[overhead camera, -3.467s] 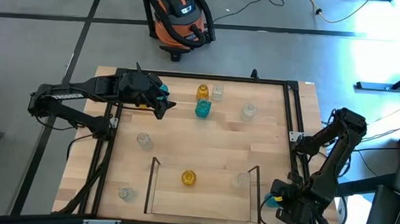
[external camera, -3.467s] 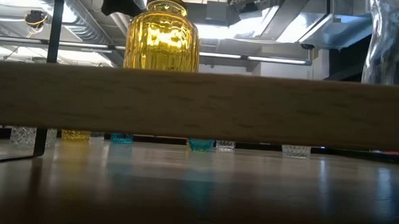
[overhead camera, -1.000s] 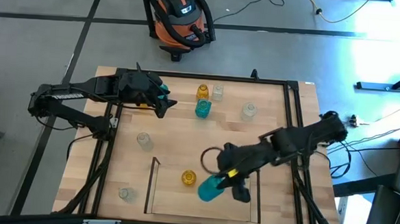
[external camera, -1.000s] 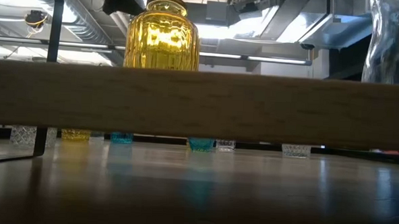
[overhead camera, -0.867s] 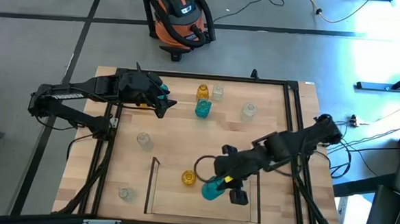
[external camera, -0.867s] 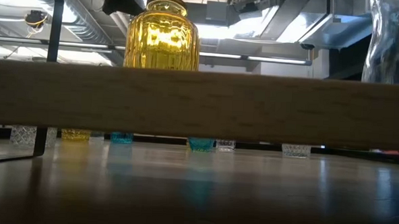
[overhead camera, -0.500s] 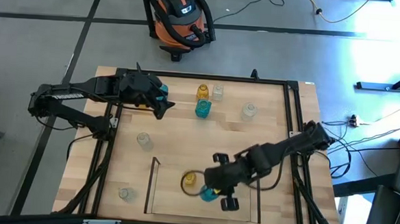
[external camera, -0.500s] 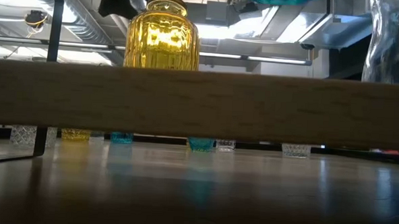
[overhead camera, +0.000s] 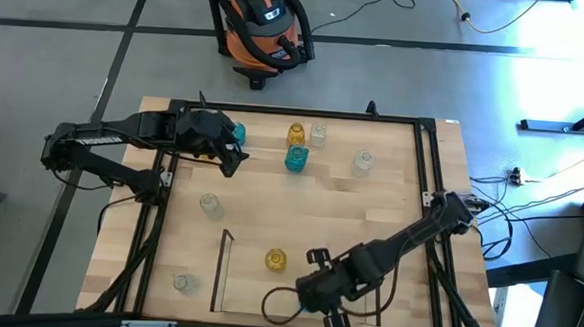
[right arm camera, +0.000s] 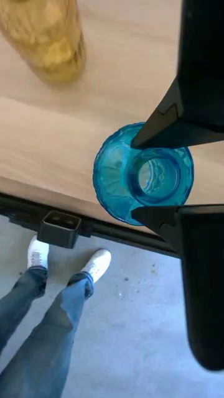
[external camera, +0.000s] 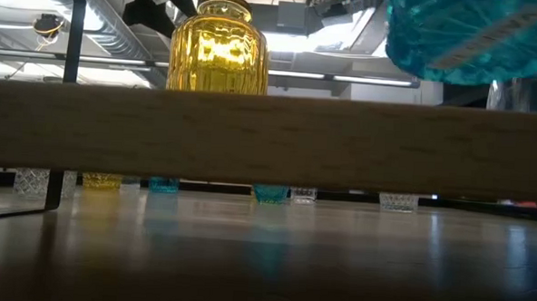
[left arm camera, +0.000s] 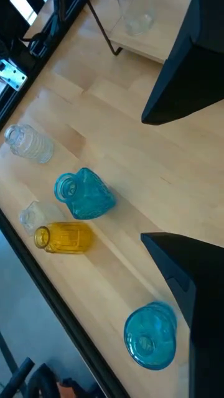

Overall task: Sort vases onto shelf
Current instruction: Put the blue vase on the shelf, then put the transparent vase on the shelf

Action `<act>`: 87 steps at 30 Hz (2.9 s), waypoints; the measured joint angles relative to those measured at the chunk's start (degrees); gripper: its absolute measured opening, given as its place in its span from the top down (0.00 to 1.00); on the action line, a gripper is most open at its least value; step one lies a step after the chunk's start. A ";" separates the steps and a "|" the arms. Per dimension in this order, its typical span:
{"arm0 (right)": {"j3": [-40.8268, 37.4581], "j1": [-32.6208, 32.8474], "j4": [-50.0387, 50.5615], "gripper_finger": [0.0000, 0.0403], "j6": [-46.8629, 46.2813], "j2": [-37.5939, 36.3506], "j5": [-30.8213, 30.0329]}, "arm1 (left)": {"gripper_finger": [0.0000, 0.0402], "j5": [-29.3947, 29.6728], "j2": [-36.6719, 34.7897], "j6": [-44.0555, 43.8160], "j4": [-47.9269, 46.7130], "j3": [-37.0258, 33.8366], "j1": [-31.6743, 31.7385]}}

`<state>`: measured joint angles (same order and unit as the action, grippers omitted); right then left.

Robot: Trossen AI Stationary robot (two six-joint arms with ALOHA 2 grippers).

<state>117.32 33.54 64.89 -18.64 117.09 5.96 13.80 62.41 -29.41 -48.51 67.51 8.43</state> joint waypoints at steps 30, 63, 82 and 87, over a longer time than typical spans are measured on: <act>-0.02 0.59 -2.23 0.69 0.95 3.57 -0.39 | 0.28 0.02 0.01 -0.04 0.02 0.00 0.00; 9.60 -1.54 1.50 0.67 -0.30 3.55 -2.88 | 0.28 -1.46 0.00 -0.07 0.09 0.00 0.00; 16.26 -19.86 4.01 0.67 6.40 0.10 -28.86 | 0.28 -1.32 0.00 -0.28 0.09 0.04 -3.58; 16.26 -26.53 -1.63 0.67 15.09 0.09 -26.11 | 0.28 -1.26 0.00 -4.24 0.10 0.04 -5.50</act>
<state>133.58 7.01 63.26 -3.56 117.19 -20.15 12.55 62.41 -33.65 -48.41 67.55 2.93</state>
